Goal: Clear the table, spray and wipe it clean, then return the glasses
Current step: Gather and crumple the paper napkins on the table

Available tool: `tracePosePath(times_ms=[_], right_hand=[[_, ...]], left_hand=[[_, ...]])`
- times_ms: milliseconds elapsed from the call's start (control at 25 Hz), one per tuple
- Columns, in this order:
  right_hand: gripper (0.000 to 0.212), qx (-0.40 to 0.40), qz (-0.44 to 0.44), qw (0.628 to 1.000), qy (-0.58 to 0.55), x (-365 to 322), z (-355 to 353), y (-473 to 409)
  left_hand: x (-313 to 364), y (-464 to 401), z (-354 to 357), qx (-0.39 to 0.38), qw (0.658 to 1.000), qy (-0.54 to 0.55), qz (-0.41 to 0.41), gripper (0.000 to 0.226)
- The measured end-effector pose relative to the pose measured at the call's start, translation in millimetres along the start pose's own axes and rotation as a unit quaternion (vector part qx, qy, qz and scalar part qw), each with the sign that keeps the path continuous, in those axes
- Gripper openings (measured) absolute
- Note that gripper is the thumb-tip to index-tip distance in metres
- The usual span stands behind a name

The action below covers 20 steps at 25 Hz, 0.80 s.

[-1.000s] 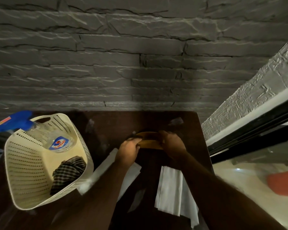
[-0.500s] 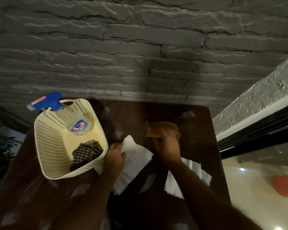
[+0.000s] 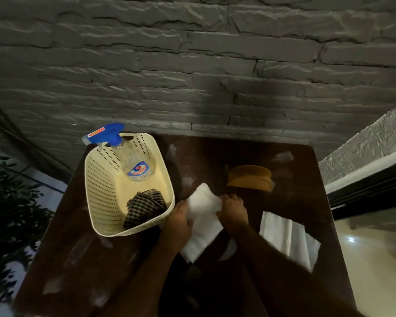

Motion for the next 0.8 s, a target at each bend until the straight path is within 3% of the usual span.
tracePosePath(times_ms=[120,240,400,480,560,600,680,800], right_hand=[[0.047,0.077,-0.017,0.995,-0.060,-21.3,-8.0,7.2],[0.041,0.072,-0.056,0.962,-0.259,-74.5,-29.1,13.3],[0.043,-0.036,-0.094,0.930,-0.354,-136.3,-47.7,7.3],[0.039,-0.039,-0.098,0.941,-0.322,-147.5,-43.0,1.8],[0.035,-0.026,-0.093,0.952,-0.292,-149.3,-38.9,-0.3],[0.033,-0.022,-0.095,0.953,-0.286,-150.6,-37.8,0.7],[0.031,-0.018,-0.091,0.953,-0.289,-151.5,-36.0,1.1],[0.034,-0.016,-0.080,0.956,-0.283,-157.0,-35.2,2.5]], left_hand=[[2.4,15.6,-11.1,0.056,0.998,0.030,0.028,0.038],[-29.8,61.0,-24.7,0.147,0.968,0.147,-0.139,0.030],[-122.9,123.6,-52.1,0.234,0.878,0.237,-0.344,0.021],[-145.6,113.7,-90.6,0.311,0.800,0.308,-0.411,0.035],[-149.9,80.7,-128.3,0.338,0.729,0.408,-0.432,0.037],[-149.4,64.2,-146.3,0.326,0.725,0.457,-0.398,0.040],[-139.2,33.9,-171.9,0.251,0.796,0.440,-0.332,0.048],[-132.6,17.9,-176.7,0.188,0.881,0.333,-0.279,0.035]])
Point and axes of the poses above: each hand's wrist, its own y-axis away from the middle knuckle, its own z-axis out of the palm, x = y × z, the point moved 1 cm from there along -y, towards the middle knuckle, and after that the axes turned 1 degree about x, right-handed, at the moved point
